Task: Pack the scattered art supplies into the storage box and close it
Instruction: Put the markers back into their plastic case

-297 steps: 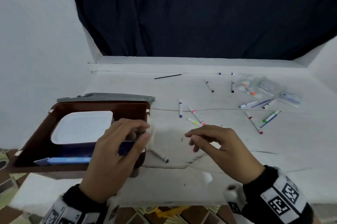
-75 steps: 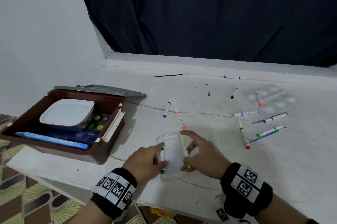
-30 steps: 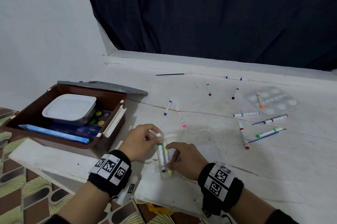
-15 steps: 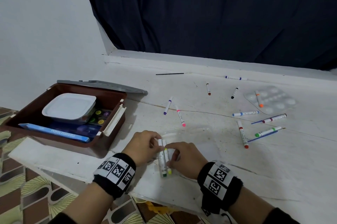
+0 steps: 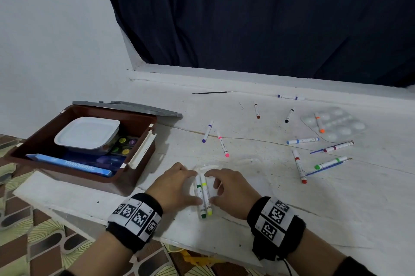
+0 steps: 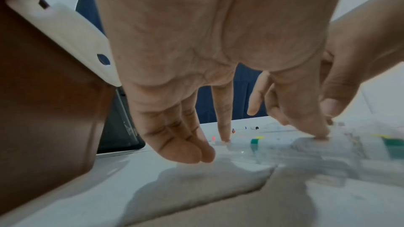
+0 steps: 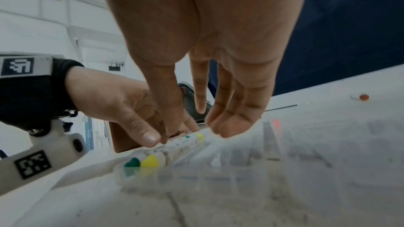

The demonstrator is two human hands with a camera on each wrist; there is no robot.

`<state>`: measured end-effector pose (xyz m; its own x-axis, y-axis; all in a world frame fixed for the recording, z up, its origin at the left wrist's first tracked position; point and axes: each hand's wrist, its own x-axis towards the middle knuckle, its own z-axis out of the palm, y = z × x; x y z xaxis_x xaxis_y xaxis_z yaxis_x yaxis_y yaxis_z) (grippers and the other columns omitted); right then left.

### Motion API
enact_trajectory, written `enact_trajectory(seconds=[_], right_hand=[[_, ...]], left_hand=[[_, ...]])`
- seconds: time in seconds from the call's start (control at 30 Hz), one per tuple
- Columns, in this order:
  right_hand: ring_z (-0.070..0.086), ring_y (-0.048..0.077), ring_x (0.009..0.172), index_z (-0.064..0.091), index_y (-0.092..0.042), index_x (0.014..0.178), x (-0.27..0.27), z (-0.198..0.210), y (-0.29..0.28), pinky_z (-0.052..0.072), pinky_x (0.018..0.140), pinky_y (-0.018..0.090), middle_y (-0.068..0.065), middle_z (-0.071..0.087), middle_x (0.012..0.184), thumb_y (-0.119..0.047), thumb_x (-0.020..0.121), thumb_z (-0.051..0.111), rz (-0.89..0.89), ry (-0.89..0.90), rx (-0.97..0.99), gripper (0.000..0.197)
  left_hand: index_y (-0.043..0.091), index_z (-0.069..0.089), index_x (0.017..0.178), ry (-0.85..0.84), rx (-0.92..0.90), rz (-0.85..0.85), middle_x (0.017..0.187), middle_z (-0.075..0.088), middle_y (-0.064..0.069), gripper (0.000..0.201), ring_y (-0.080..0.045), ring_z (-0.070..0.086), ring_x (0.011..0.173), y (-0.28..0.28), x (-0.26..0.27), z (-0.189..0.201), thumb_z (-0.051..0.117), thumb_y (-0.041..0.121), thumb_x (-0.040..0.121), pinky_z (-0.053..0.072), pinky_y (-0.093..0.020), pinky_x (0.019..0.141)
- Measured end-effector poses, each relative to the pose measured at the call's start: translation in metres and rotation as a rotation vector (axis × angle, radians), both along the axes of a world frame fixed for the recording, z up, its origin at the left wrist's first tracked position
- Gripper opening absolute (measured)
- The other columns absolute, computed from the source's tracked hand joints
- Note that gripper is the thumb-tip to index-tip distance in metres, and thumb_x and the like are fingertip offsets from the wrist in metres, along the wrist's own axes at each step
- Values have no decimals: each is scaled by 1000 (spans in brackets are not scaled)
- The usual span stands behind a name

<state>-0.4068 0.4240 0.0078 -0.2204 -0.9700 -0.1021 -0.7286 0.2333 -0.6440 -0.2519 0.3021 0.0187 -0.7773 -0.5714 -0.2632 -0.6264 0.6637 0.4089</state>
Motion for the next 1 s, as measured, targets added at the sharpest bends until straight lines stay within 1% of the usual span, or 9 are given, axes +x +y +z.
enact_trajectory(seconds=[0.07,0.13,0.2,0.33,0.5,0.67,0.73,0.83,1.0], right_hand=[[47,15,112,46,-24,140,-3,1,-2,38,98,25,-3,51,124,-28,83,73,45,108,22,63],[40,18,131,42,-23,144,-4,0,-3,31,110,32,-2,44,143,-35,81,75,110,150,86,72],[35,18,137,38,-25,147,-3,-1,-6,27,115,37,-4,39,151,-37,80,77,144,147,138,78],[38,18,135,39,-31,145,-3,-3,-9,30,112,40,-8,42,149,-42,74,80,130,186,143,83],[43,20,129,46,-30,141,-1,1,-11,35,107,40,-8,51,141,-42,75,80,152,268,149,75],[35,20,134,41,-28,145,-4,3,-17,38,107,43,-8,41,148,-50,76,76,217,320,243,80],[36,21,132,43,-26,143,-4,4,-21,41,103,43,-5,41,145,-50,77,76,243,359,282,78],[40,22,128,46,-23,139,-2,5,-26,44,99,43,-3,43,140,-49,74,79,202,360,296,77],[38,24,130,42,-24,144,-3,7,-26,41,104,44,0,43,143,-47,79,75,207,344,269,77]], left_hand=[[33,41,146,-10,-5,4,131,43,6,83,-12,49,112,4,3,-4,74,61,76,44,-31,101],[33,38,148,-7,-19,10,133,43,6,84,-13,48,118,6,5,-8,72,63,77,43,-30,102],[34,37,148,8,-33,26,132,45,6,86,-14,48,118,7,5,-11,73,63,76,42,-30,101],[38,39,143,1,-79,60,128,49,6,86,-17,52,117,7,3,-13,77,63,70,45,-36,99],[39,43,140,-7,-96,82,127,51,8,86,-17,53,115,5,1,-17,79,64,66,45,-38,97],[38,44,143,-6,-91,64,129,49,9,84,-14,48,119,4,3,-19,75,66,69,44,-36,99],[39,42,144,-24,-101,43,130,47,9,84,-15,46,120,3,3,-20,73,67,71,43,-37,99],[38,40,145,-55,-110,25,132,47,7,84,-17,45,123,1,0,-19,73,65,73,41,-39,102],[42,39,145,-90,-64,29,134,44,5,84,-19,42,127,-9,-9,-14,77,60,72,40,-41,105]])
